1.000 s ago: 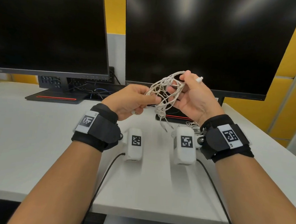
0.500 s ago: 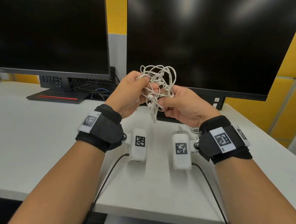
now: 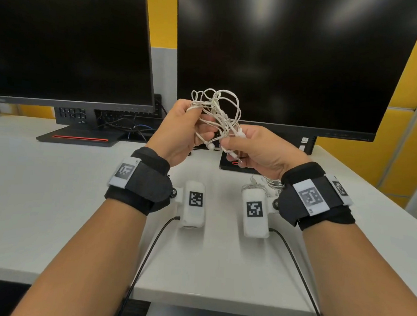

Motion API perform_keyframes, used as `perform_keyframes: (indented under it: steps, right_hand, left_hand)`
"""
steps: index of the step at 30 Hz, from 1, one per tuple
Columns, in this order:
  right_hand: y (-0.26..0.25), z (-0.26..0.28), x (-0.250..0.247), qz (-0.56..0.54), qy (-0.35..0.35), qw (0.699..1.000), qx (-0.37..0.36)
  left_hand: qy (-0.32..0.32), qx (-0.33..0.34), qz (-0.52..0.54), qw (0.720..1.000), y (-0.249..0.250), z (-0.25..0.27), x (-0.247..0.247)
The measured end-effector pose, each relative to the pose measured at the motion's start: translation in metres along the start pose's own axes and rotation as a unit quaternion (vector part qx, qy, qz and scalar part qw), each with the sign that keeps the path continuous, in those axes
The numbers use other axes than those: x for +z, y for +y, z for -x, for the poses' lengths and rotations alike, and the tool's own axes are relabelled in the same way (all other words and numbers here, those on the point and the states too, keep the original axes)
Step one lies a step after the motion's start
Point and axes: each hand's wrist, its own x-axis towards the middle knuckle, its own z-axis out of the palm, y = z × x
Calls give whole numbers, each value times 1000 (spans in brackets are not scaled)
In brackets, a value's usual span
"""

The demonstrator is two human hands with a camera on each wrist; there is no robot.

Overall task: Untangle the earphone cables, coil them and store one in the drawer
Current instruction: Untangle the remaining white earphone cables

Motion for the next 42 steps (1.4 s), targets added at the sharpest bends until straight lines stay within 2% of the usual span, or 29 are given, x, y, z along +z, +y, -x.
perform_keyframes:
  steps: [2, 6, 8, 11, 15, 19, 21, 23, 28, 33, 35, 37, 42]
  right_hand:
    - [-1, 0, 0, -18, 20, 1000, -9]
    - [-3, -2, -3, -128, 72, 989, -16]
    - [-3, -1, -7, -122, 90, 988, -15]
    - [-1, 0, -5, -81, 64, 995, -13]
    - [0, -1, -1, -37, 44, 998, 7]
    - [-1, -2, -1, -38, 53, 998, -2]
    - [-1, -2, -2, -89, 43, 995, -6]
    - [-1, -1, -4, -133, 32, 991, -10]
    - [-3, -2, -2, -111, 52, 992, -6]
    - [-3, -4, -5, -133, 84, 987, -14]
    - [-4, -3, -6, -144, 96, 985, -3]
    - [-6, -2, -5, -167, 97, 981, 2]
    - [-7, 0, -3, -166, 77, 983, 5]
  left_hand:
    - [-2, 0, -41, 999, -1, -1, -2]
    - [-37, -24, -153, 987, -3, -1, -8]
    - [-66, -45, -175, 981, -3, 2, -7]
    - [-78, -52, -161, 983, -4, 3, -4]
    - [-72, -14, -120, 990, -5, 0, -6]
    - [-44, 8, -24, 999, -4, -2, -6]
    - [-29, 12, 4, 999, -4, -3, -6]
    - [-25, 22, 0, 999, -4, -4, -7]
    - [-20, 0, -34, 999, -6, -8, -8]
    - [-118, -49, -136, 982, -4, -1, -9]
    - [-137, -71, -165, 974, -5, 1, -9]
    - [-135, -78, -178, 972, -6, 2, -7]
    - [-76, -51, -136, 986, -4, 0, -7]
